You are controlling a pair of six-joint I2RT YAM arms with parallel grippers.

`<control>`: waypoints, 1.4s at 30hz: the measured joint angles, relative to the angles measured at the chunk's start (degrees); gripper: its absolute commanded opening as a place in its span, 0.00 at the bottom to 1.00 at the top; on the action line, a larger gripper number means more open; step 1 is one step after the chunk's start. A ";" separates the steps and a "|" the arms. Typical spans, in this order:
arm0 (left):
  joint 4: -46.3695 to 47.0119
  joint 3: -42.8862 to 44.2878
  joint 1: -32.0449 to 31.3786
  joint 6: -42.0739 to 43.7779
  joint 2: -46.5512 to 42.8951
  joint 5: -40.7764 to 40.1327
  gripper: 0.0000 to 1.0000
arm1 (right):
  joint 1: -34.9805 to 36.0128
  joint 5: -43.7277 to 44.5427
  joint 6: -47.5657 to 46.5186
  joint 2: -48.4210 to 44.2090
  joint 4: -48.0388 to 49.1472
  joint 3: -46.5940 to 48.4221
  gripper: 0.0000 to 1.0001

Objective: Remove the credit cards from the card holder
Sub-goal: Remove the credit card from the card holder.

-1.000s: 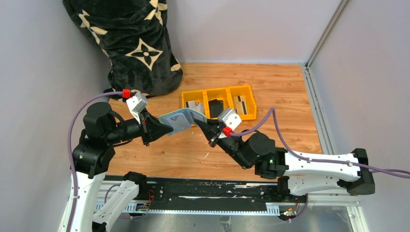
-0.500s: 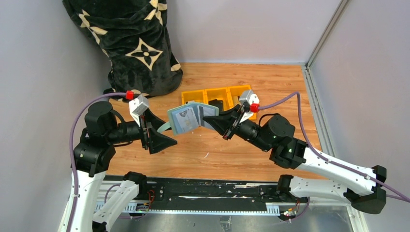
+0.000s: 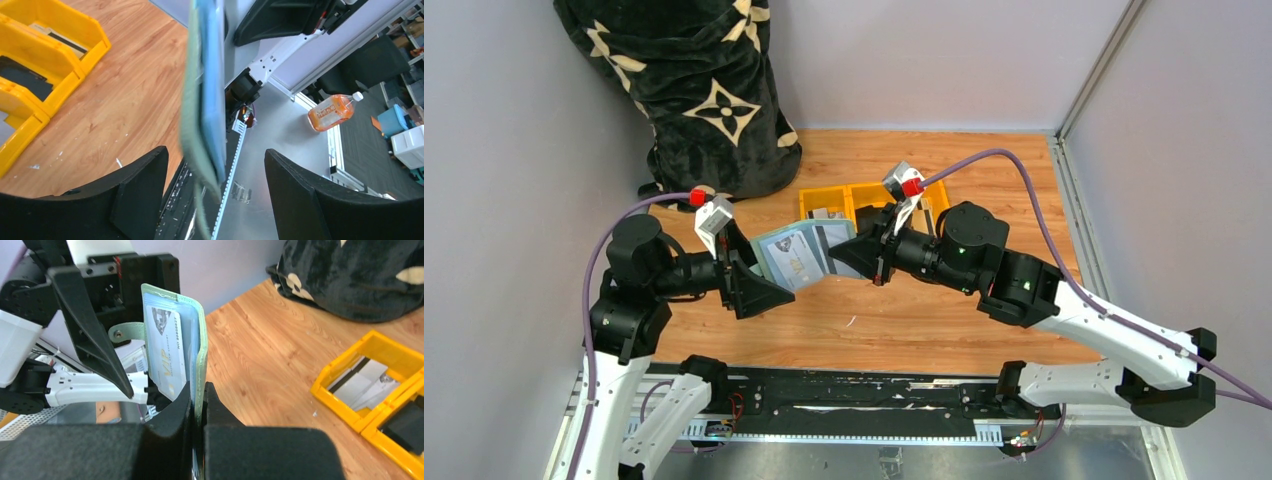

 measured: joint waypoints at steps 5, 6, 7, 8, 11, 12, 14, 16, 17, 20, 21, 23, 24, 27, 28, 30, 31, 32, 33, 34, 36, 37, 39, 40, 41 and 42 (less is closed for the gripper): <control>2.40 0.00 0.00 -1.60 0.04 1.07 0.61 | 0.00 -0.42 0.79 -0.74 -3.06 0.09 0.00; 2.69 0.00 0.00 -1.86 0.04 1.20 0.57 | 0.00 -0.85 1.16 -0.98 -2.99 0.02 0.00; 2.97 0.00 0.00 -2.14 0.07 1.36 0.53 | 0.00 -1.29 1.55 -1.25 -2.89 -0.13 0.00; 3.23 0.00 0.00 -2.38 0.07 1.49 0.48 | 0.00 -1.70 1.97 -1.55 -2.56 -0.44 0.00; 3.80 0.00 0.00 -2.64 0.11 1.84 0.38 | -0.02 -3.39 4.04 -3.23 0.33 -3.28 0.00; 4.02 0.00 0.00 -2.82 0.15 1.99 0.36 | -0.09 -4.07 4.85 -3.85 1.75 -4.70 0.00; 4.55 0.00 0.00 -3.32 0.28 2.27 0.33 | -0.13 -4.81 6.34 -4.63 4.13 -7.26 0.00; 4.79 0.00 0.00 -3.61 0.42 2.71 0.26 | -0.20 -5.53 7.63 -4.87 6.36 -9.27 0.00; 4.76 0.00 0.00 -3.56 0.48 2.97 0.22 | -0.26 -5.79 8.17 -4.87 7.43 -10.05 0.00; 3.21 0.44 0.00 -1.95 0.94 3.04 0.12 | -1.22 -6.32 9.60 -4.94 9.77 -12.02 0.06; 2.12 0.90 0.00 -1.05 1.31 2.97 0.10 | -1.81 -6.62 10.12 -5.09 10.49 -12.76 0.12; -0.59 2.32 0.00 1.16 2.69 2.56 0.05 | -3.93 -7.72 11.78 -5.97 12.48 -15.02 0.25; -1.33 2.69 0.00 1.99 3.19 2.49 0.04 | -4.90 -8.85 12.59 -6.23 13.77 -16.04 0.31; -4.33 3.58 0.00 4.92 4.83 1.60 0.01 | -11.34 -13.70 17.07 -7.34 18.95 -21.29 0.44; -5.25 3.61 0.00 5.75 5.11 1.27 0.00 | -13.66 -15.21 18.45 -7.21 20.28 -22.43 0.48; -6.54 3.61 0.00 6.84 5.42 0.85 0.00 | -17.86 -18.80 20.52 -6.21 22.16 -23.63 0.52; -6.95 3.65 0.00 7.13 5.55 0.72 0.00 | -19.17 -20.26 21.29 -5.64 22.56 -23.67 0.53; -7.39 3.72 0.00 7.65 5.68 0.44 0.00 | -20.68 -22.12 21.70 -5.09 22.88 -23.63 0.53; -7.65 3.80 0.00 7.91 5.75 0.24 0.00 | -21.53 -23.30 21.97 -4.94 22.82 -23.61 0.53; -8.11 4.00 0.00 8.28 5.92 -0.17 0.00 | -22.51 -24.26 22.16 -4.90 22.51 -23.41 0.53; -9.09 4.44 0.00 9.25 6.12 -1.33 0.00 | -24.04 -24.65 22.01 -5.53 21.42 -22.80 0.53; -9.60 4.66 0.00 9.57 6.19 -1.97 0.00 | -24.46 -24.26 21.75 -6.23 20.70 -22.47 0.52; -10.29 4.96 0.00 10.08 6.38 -3.78 0.00 | -24.92 -22.32 20.94 -8.79 19.52 -21.94 0.50; -10.43 5.03 0.00 10.21 6.56 -4.76 0.00 | -25.03 -21.44 20.70 -10.49 19.15 -21.66 0.50; -10.60 5.03 0.00 10.23 6.82 -5.84 0.00 | -25.07 -20.68 20.55 -12.41 19.06 -21.16 0.50; -10.78 5.03 0.00 10.21 7.13 -6.75 0.00 | -25.09 -20.55 20.52 -13.42 19.30 -20.74 0.50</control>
